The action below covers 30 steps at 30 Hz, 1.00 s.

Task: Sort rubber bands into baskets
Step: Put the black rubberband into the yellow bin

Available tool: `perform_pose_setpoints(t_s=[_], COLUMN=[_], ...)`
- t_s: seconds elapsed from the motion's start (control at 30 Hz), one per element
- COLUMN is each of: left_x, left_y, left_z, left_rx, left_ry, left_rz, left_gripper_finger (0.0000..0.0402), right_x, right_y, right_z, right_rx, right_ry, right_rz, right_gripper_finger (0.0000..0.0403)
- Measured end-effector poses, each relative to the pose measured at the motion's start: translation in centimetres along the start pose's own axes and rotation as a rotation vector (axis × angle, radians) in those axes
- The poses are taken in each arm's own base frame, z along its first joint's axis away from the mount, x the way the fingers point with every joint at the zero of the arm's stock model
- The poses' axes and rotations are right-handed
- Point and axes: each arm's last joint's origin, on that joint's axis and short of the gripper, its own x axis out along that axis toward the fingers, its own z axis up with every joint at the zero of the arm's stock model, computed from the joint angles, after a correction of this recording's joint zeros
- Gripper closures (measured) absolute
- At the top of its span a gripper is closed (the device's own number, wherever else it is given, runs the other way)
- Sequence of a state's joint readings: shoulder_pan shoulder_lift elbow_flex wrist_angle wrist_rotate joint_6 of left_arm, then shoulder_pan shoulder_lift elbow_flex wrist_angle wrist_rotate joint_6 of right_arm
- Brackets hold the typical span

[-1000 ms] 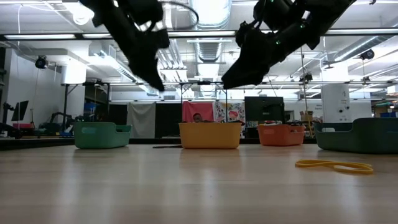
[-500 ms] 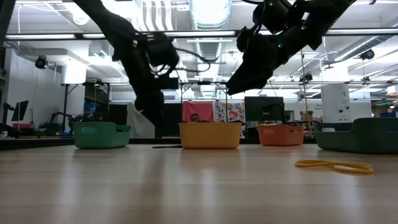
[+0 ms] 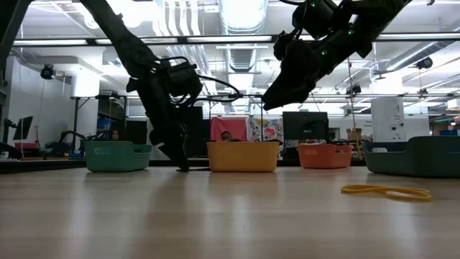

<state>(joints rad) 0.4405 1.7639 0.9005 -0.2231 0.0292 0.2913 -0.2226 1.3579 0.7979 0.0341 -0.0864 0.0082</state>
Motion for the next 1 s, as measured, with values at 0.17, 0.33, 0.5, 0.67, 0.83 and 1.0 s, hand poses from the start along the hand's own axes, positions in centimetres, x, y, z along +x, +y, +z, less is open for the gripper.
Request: perform_pose_setpoints(t_s=[0.17,0.33,0.5,0.67,0.83,1.0], left_x=[0.8,1.1,1.1,0.5,-1.7,-4.4], left_y=[-0.1,0.1,0.4,0.4,0.4,0.6], left_z=[-0.2,-0.3,-0.4,-0.2,0.2,0.9], left_rx=[-0.013,-0.017,-0.026,-0.024,-0.007,0.002], left_ry=[0.019,0.021,0.018,-0.003,-0.039,-0.120], left_rz=[-0.014,-0.019,-0.003,-0.007,0.001,0.021], left_gripper_finger=[0.0238,0.0297,0.0391,0.0399,0.0401,0.0401], right_x=[0.0,0.0,0.0,0.0,0.0,0.0], right_y=[0.0,0.0,0.0,0.0,0.0,0.0], right_z=[0.0,0.0,0.0,0.0,0.0,0.0], right_rx=[0.000,0.009,0.011,0.011,0.019,0.019], right_ry=[0.000,0.000,0.000,0.000,0.000,0.000], right_rz=[0.000,0.000,0.000,0.000,0.000,0.000], right_gripper_finger=[0.0137,0.0136,0.0142,0.0140,0.0138,0.0138])
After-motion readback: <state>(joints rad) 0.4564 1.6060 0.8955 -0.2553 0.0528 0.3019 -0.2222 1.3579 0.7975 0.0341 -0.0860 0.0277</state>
